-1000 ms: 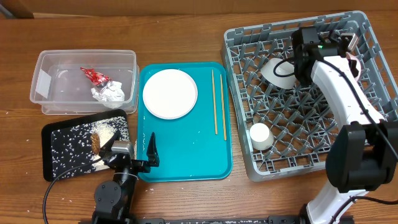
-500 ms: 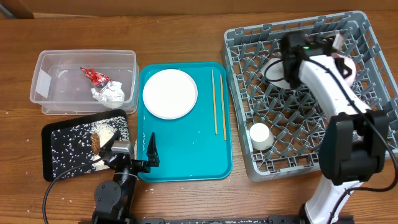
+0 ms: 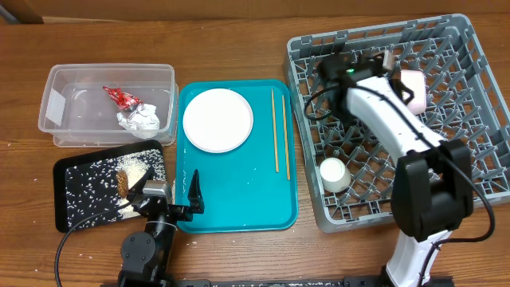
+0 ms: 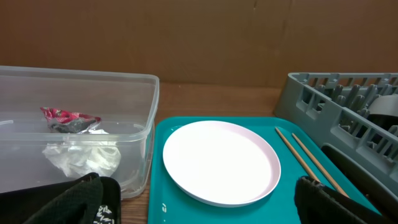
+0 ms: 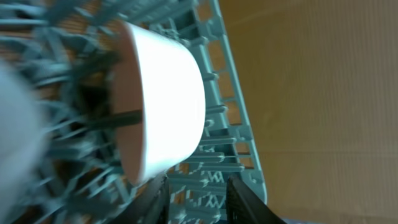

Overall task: Sort waste into correct bins and load items into the dishwasher
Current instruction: 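Reach the right gripper to the white plate rim on the teal tray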

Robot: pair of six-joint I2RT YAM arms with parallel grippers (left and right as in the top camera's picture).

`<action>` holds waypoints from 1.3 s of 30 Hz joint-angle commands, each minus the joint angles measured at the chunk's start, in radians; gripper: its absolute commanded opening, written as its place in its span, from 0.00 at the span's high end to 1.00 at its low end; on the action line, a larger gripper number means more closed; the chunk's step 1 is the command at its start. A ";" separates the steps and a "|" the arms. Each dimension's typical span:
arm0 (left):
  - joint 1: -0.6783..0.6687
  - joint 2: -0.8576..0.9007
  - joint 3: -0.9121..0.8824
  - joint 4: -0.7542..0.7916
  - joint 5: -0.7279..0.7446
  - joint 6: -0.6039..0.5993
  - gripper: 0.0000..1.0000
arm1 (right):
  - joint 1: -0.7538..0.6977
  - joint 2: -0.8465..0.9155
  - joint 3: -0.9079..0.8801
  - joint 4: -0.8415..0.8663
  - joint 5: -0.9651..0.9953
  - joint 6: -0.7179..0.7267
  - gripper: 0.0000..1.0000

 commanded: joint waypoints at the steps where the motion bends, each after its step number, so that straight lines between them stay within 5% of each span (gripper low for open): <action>1: 0.006 -0.010 -0.004 0.002 0.005 -0.007 0.00 | 0.086 -0.064 0.004 -0.016 -0.015 0.078 0.63; 8: 0.006 -0.010 -0.004 0.002 0.005 -0.007 0.00 | 0.227 -0.149 0.038 0.008 -0.364 0.095 0.39; 15: 0.006 -0.010 -0.004 0.002 0.005 -0.007 0.00 | 0.249 -0.150 0.033 0.204 -1.247 -0.010 0.48; 18: 0.006 -0.010 -0.004 0.002 0.005 -0.007 0.00 | 0.253 -0.137 0.022 0.330 -1.424 -0.009 0.47; 25: 0.006 -0.010 -0.004 0.002 0.005 -0.007 0.00 | 0.258 -0.011 0.020 0.486 -1.191 0.254 0.47; 34: 0.006 -0.010 -0.004 0.002 0.005 -0.007 0.00 | 0.269 0.170 0.020 0.593 -1.260 0.354 0.53; 38: 0.006 -0.010 -0.004 0.002 0.005 -0.007 0.00 | 0.272 0.214 0.020 0.606 -1.266 0.394 0.67; 39: 0.006 -0.010 -0.004 0.002 0.005 -0.007 0.00 | 0.273 0.226 0.020 0.606 -1.266 0.394 0.77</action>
